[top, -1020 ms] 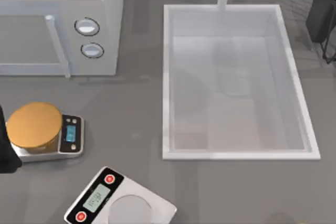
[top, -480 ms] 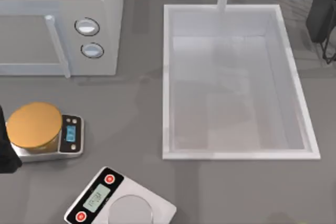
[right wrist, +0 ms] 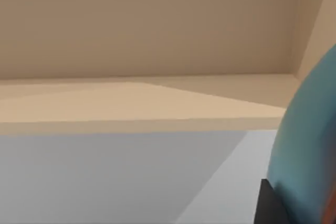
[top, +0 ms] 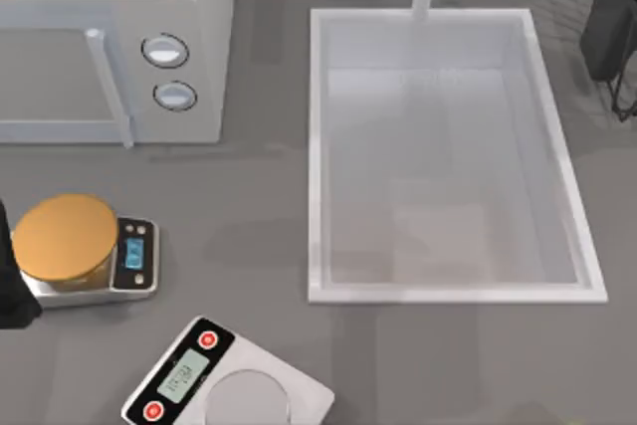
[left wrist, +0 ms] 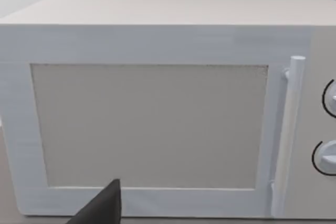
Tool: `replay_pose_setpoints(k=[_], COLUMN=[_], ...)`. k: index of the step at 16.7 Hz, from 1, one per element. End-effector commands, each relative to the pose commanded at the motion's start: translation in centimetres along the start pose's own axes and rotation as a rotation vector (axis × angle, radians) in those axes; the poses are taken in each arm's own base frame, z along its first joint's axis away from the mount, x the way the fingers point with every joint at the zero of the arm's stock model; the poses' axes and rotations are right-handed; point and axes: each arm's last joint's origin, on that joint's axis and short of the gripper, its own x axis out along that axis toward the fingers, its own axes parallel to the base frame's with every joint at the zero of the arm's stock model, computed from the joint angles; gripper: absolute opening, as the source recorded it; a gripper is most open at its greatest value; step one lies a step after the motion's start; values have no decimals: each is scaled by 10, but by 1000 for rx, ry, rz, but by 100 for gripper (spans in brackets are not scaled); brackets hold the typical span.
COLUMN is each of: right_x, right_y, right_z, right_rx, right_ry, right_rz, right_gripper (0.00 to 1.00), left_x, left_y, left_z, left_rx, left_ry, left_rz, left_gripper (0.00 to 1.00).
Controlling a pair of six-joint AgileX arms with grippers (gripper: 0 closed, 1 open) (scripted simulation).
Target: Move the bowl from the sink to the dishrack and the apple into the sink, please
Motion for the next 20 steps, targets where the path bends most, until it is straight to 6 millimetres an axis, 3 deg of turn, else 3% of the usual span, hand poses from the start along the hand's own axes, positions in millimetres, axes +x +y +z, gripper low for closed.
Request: replay_pose_setpoints(k=[5,11,16,20], right_x=[41,64,65,65], right_y=[-4,5,6,6], right_z=[-55,-137,-144,-144], right_rx=[-37,-25,-22,-22], right_ry=[-95,-64,-54,-54], right_rz=[3,2,2,2], right_gripper=[0,0,0,30], left_x=[0,0,0,0], left_y=[0,0,0,0], left_z=[0,0,0,0], left_rx=[0,0,0,0], left_ry=[0,0,0,0], left_rz=[0,0,0,0], left_gripper=[100,100,100,100])
